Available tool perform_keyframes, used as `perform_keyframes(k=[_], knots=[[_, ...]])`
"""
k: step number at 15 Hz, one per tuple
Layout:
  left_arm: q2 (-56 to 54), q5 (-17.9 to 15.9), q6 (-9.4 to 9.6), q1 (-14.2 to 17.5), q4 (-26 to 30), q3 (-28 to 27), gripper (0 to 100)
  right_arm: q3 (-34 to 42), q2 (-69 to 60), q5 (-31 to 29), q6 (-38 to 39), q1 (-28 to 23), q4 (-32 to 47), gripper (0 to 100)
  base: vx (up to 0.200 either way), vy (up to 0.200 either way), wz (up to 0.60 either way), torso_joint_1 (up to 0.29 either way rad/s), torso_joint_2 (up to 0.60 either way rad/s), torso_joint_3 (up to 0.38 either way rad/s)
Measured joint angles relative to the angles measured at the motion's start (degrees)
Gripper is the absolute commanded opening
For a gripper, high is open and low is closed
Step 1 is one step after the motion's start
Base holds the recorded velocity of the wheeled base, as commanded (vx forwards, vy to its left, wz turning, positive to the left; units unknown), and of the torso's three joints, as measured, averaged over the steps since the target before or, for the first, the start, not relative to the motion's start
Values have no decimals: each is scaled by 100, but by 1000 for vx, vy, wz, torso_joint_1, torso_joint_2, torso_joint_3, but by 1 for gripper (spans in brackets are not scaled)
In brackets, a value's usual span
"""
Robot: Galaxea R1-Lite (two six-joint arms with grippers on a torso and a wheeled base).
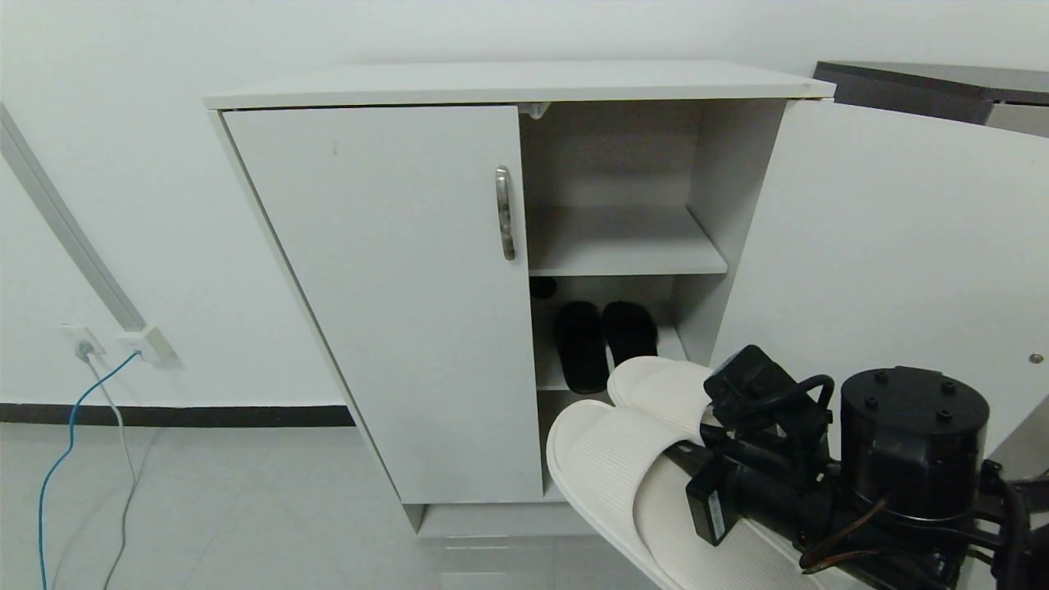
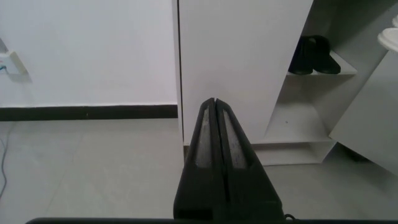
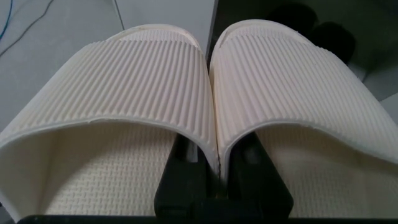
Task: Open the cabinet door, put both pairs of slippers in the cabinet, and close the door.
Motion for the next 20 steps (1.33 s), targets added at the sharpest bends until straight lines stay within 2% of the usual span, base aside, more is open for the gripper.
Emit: perform_keyframes(k=[2,4,8,9,13,14,20], knots=[[0,-7,2,-2,0,0,0,-152,240,-486,151,2,-33,0,0,0,0,0,0,0],[0,-9,5,-7,0,0,0,-419,599,-1125,639,77,-41,0,0,0,0,0,0,0],[0,-11,10,-2,0,0,0,-1042,1211,-1982,1118,329,22,0,0,0,0,0,0,0],[0,-9,10,-2,0,0,0,-1318,1353,-2261,1256,373,172,0,0,0,0,0,0,0],[0,-11,7,0,0,0,0,-2564,1642,-3550,2046,425,1749,0,0,0,0,0,0,0],[0,-9,7,0,0,0,0,-2826,1664,-3811,2054,425,1862,0,0,0,0,0,0,0],[0,-9,7,-7,0,0,0,-3617,1604,-3914,1397,402,1894,0,0,0,0,0,0,0]])
